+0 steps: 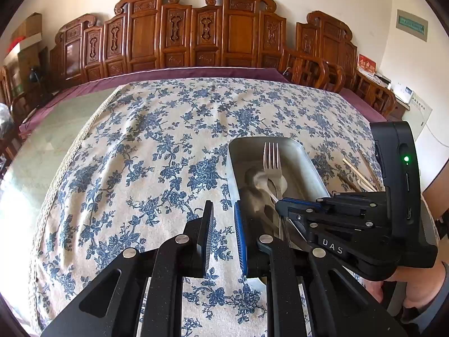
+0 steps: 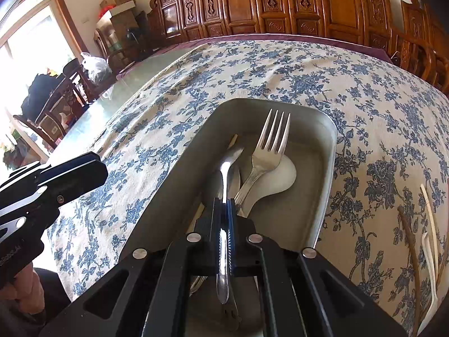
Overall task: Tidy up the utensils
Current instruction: 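Lower the metal knife into the grey tray and open the right gripper, then move the right gripper back to the pile and grasp the white plastic spoon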
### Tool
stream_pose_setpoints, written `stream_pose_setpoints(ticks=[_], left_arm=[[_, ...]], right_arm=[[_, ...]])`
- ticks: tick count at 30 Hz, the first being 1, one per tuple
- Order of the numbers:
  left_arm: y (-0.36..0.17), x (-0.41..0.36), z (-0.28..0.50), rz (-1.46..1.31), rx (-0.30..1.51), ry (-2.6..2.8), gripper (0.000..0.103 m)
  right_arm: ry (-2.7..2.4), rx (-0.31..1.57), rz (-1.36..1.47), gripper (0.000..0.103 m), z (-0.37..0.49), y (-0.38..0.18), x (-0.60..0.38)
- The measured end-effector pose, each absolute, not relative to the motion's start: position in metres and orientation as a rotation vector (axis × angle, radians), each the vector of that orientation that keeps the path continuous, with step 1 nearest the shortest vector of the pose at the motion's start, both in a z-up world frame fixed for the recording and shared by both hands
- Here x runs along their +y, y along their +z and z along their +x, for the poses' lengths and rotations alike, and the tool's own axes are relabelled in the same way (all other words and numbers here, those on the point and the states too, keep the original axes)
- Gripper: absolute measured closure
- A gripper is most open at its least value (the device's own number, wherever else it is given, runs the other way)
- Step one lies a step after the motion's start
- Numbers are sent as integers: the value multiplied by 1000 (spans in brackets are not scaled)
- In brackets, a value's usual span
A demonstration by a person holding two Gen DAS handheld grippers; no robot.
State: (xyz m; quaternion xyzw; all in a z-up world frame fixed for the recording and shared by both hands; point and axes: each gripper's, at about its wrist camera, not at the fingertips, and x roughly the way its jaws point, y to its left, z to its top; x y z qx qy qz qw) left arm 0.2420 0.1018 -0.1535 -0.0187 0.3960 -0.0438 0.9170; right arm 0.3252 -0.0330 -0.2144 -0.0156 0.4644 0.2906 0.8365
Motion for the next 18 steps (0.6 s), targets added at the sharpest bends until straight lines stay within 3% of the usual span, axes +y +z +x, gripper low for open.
stream_pose_setpoints(ticks=[10, 18], left_arm=[[-154, 87, 242, -23, 810, -109, 89], [-151, 61, 240, -14, 798, -157, 88]], right_arm=[[624, 898, -70, 95, 309, -191, -59], [539, 852, -75, 95, 286, -166, -140]])
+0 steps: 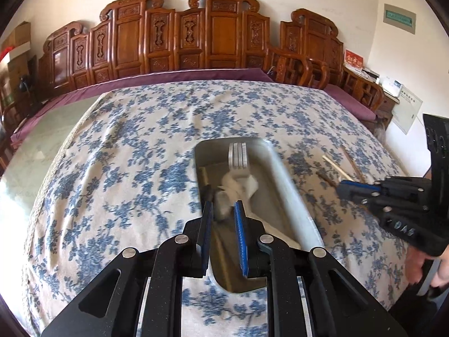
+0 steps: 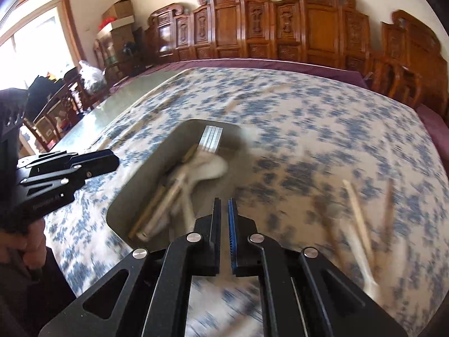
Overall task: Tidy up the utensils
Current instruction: 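Move the right gripper back to the pile and grasp the white plastic spoon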
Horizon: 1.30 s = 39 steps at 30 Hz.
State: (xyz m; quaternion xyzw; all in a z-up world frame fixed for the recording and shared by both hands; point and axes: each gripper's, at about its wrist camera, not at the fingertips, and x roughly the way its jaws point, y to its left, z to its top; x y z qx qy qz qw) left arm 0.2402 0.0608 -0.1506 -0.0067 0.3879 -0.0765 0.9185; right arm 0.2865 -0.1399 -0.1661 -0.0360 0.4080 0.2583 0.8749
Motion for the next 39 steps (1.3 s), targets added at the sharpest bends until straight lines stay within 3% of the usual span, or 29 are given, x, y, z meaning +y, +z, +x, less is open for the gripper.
stream_pose_setpoints(ticks=[8, 10, 11, 15, 19, 24, 28, 39], left_arm=[[-143, 27, 235, -15, 771, -211, 87], [-142, 20, 231, -15, 761, -217, 73], [-142, 16, 230, -17, 759, -221, 71], [-146, 4, 224, -18, 766, -237, 67], [-150, -10, 220, 3, 771, -251, 64], [-153, -23, 217, 11, 775, -275, 63], [-158, -33, 216, 28, 787, -295, 63], [-167, -49, 210, 63, 801, -310, 63]], right_arm=[[386, 831, -96, 95, 272, -155, -229], [346, 834, -87, 95, 270, -156, -250], [324, 836, -85, 95, 269, -156, -262], [275, 857, -74, 95, 268, -162, -292], [256, 884, -73, 87, 270, -174, -302], [262, 933, -96, 87, 276, -199, -294], [271, 958, -139, 74, 273, -214, -283], [273, 1002, -148, 69, 272, -233, -281]])
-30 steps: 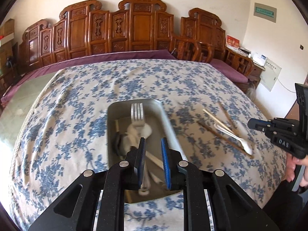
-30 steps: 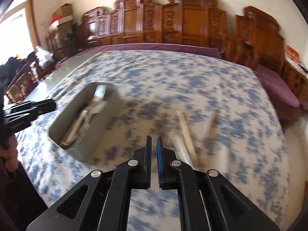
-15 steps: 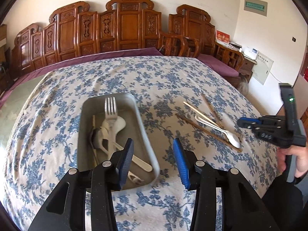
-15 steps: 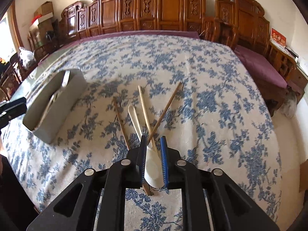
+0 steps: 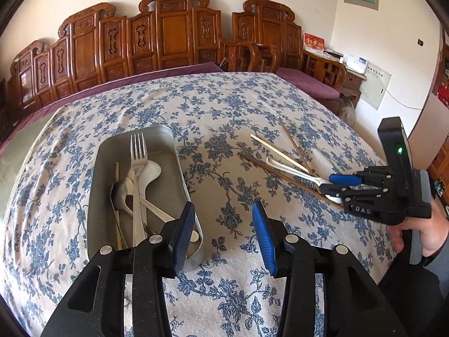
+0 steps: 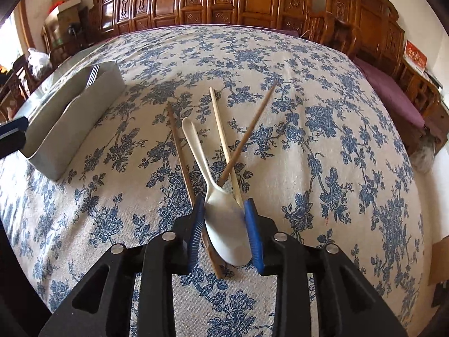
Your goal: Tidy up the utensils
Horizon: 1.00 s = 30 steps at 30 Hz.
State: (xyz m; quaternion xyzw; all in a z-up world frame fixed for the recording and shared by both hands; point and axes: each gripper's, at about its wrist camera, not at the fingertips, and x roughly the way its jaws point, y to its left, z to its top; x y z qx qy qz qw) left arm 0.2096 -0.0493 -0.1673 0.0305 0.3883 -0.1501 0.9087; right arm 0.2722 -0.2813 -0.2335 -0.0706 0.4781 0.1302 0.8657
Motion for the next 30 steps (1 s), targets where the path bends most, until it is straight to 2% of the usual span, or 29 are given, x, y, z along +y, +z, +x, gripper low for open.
stream_pose_setpoints(ticks=[9, 12, 17, 21, 23, 25, 30], left_arm=[[-174, -60, 209, 87, 811, -298, 63], [-177, -67, 206, 113, 814, -297, 63], [-179, -77, 202, 130, 818, -303, 63], [-182, -84, 200, 138, 832, -299, 63], [-185, -88, 199, 150, 840, -298, 63], [-186, -91, 199, 162, 844, -294, 63], [-185, -98, 197, 173, 842, -294, 63]], right_arm=[[284, 1021, -108, 66, 271, -239, -289], [290, 1025, -98, 68, 271, -239, -290], [313, 1001, -67, 76, 265, -233, -294], [325, 962, -17, 89, 261, -223, -303], [321, 957, -1, 91, 262, -222, -307], [303, 956, 5, 100, 264, -221, -312], [288, 992, 28, 101, 271, -229, -321]])
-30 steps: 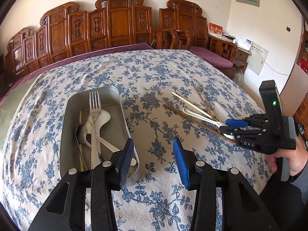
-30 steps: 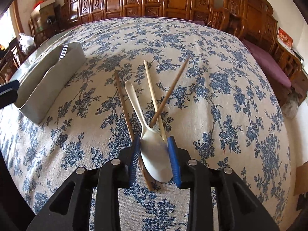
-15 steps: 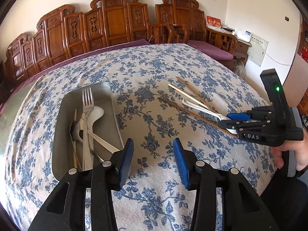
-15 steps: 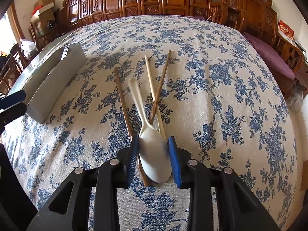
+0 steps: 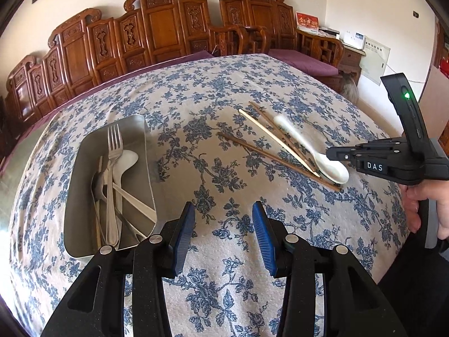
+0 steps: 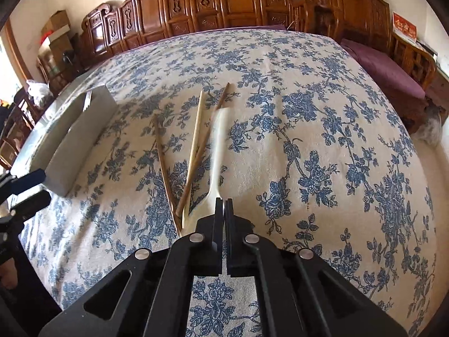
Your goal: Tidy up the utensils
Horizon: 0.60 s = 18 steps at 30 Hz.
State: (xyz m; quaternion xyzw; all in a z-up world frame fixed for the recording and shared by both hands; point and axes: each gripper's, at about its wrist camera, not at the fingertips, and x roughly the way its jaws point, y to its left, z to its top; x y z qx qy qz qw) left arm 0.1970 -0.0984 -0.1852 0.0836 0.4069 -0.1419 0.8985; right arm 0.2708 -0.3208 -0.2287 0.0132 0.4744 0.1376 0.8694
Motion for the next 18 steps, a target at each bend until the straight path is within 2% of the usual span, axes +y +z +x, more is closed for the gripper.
stream_pose_setpoints(ticks=[18], left_arm=[[-197, -149, 236, 158, 907, -328, 62]], right_arm=[[179, 890, 117, 101, 276, -215, -355]])
